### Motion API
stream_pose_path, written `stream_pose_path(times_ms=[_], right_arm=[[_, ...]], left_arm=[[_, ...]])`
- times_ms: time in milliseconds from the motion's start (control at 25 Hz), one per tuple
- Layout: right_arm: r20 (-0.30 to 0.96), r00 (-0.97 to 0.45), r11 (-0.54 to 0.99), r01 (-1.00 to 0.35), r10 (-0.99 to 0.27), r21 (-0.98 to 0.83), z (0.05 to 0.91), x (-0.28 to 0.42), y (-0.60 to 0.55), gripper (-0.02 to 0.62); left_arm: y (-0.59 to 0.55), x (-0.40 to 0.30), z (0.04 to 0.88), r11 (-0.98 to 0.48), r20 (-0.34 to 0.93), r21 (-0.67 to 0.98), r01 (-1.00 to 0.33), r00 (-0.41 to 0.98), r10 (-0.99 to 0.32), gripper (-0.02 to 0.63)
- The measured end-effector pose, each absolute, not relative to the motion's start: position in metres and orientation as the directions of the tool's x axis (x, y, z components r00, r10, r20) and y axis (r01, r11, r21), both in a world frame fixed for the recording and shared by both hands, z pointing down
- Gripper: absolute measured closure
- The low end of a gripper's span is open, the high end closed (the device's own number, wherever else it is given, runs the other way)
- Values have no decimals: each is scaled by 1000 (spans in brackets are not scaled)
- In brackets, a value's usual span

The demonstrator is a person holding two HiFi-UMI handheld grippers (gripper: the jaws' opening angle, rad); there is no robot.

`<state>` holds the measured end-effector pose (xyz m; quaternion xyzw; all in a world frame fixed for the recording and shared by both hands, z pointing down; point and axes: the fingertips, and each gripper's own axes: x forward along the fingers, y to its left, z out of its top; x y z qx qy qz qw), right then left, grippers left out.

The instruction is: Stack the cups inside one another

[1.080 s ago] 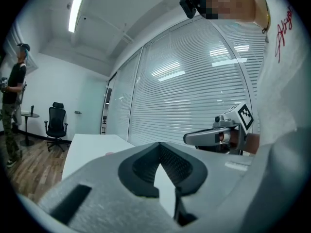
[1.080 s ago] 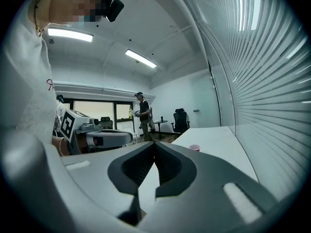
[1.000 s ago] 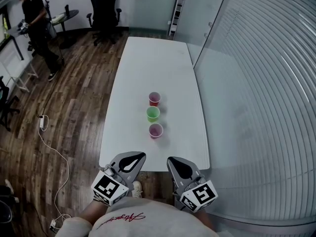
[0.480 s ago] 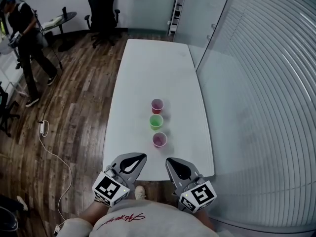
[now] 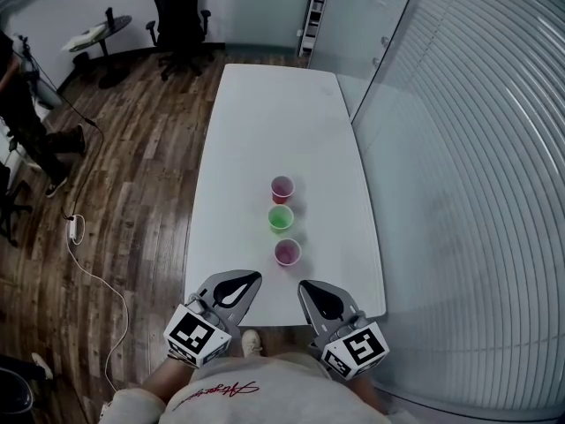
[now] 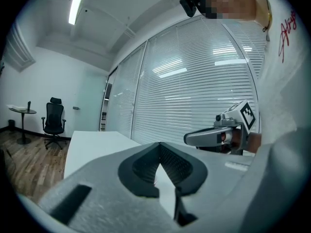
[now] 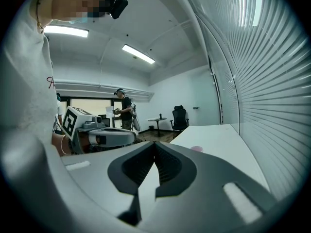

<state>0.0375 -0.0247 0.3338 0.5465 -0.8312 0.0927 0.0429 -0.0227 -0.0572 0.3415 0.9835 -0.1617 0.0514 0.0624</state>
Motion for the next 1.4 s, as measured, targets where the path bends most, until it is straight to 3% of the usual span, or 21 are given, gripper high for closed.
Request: stream_pose_path(times_ms=[1400], right_arm=[[203, -433, 430, -901, -879, -59, 340, 131, -134, 595]], left_arm=[[-136, 19, 337, -878, 127, 104, -468, 882, -454, 611]])
